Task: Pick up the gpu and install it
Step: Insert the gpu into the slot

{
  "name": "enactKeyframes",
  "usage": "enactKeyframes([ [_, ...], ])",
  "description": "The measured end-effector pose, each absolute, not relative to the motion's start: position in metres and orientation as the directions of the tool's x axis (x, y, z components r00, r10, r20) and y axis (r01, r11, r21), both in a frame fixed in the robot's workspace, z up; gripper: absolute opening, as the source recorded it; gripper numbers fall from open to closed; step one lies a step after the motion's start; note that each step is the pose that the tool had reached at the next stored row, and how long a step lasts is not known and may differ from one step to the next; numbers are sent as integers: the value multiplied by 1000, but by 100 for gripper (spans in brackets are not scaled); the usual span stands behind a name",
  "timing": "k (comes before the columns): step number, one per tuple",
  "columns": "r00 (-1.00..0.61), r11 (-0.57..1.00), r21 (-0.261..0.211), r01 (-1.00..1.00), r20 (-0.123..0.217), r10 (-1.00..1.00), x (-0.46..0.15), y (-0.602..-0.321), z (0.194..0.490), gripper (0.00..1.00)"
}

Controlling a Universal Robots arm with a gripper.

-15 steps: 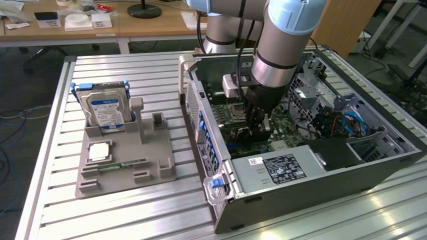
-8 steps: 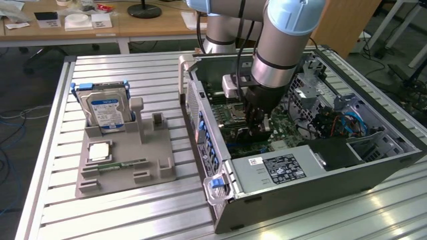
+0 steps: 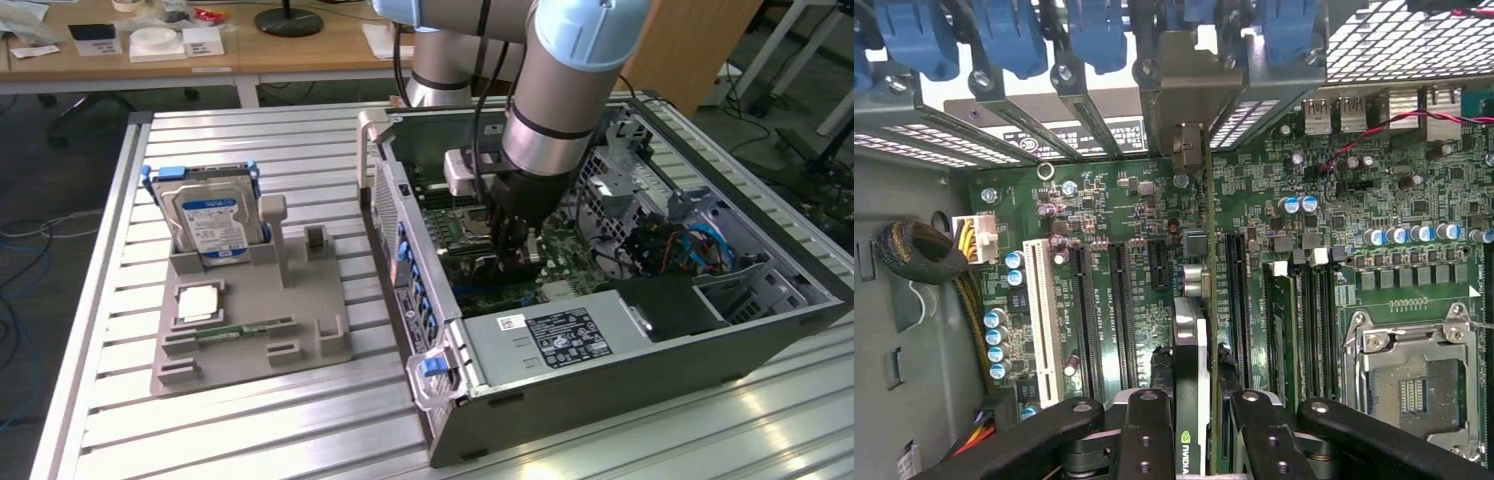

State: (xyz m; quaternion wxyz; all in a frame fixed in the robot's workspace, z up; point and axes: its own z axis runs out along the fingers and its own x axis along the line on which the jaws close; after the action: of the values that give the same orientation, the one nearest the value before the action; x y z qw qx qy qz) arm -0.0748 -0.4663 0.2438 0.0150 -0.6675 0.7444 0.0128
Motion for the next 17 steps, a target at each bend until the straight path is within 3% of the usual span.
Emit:
enactKeyframes([
  [17, -109, 109, 0, -994, -45, -993, -74, -467, 247, 27],
])
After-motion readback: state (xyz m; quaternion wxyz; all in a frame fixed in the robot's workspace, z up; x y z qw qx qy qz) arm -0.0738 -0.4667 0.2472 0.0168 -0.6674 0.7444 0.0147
